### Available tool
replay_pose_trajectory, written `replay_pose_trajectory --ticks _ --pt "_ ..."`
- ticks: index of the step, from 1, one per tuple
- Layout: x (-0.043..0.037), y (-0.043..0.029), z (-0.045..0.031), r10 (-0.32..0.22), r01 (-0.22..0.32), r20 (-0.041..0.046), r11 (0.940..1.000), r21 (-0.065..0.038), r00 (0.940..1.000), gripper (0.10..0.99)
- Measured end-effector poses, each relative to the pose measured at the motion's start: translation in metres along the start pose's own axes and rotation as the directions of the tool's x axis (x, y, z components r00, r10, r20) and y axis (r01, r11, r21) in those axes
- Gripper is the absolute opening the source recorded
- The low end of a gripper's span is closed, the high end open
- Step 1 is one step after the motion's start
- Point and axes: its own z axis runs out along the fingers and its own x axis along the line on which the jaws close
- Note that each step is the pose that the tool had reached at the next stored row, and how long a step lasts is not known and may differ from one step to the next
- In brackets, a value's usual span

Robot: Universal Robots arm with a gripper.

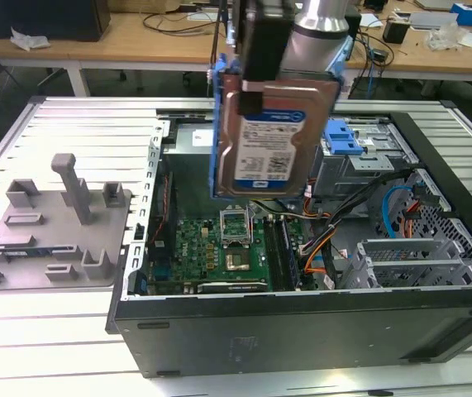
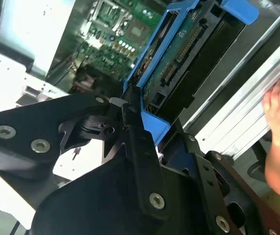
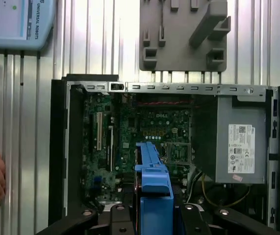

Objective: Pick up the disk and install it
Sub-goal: 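Pick up the disk, then insert the disk into the insertion slot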

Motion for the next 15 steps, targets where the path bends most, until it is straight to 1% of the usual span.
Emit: replay_pose_trajectory --ticks 2,4,5,15 --pt "0.0033 -0.0095 -0.0002 0.0 0.0 0.0001 1.0 -0.001 1.0 0.365" --pt "0.0088 -0.0258 -0.0005 0.0 0.0 0.0 1.0 -0.004 1.0 0.365" --pt "0.0099 -0.0294 -0.0006 0.0 0.0 0.0001 1.0 -0.004 1.0 0.365" --pt "0.0104 -0.0302 -0.0006 0.0 0.0 0.0001 1.0 -0.004 1.0 0.365"
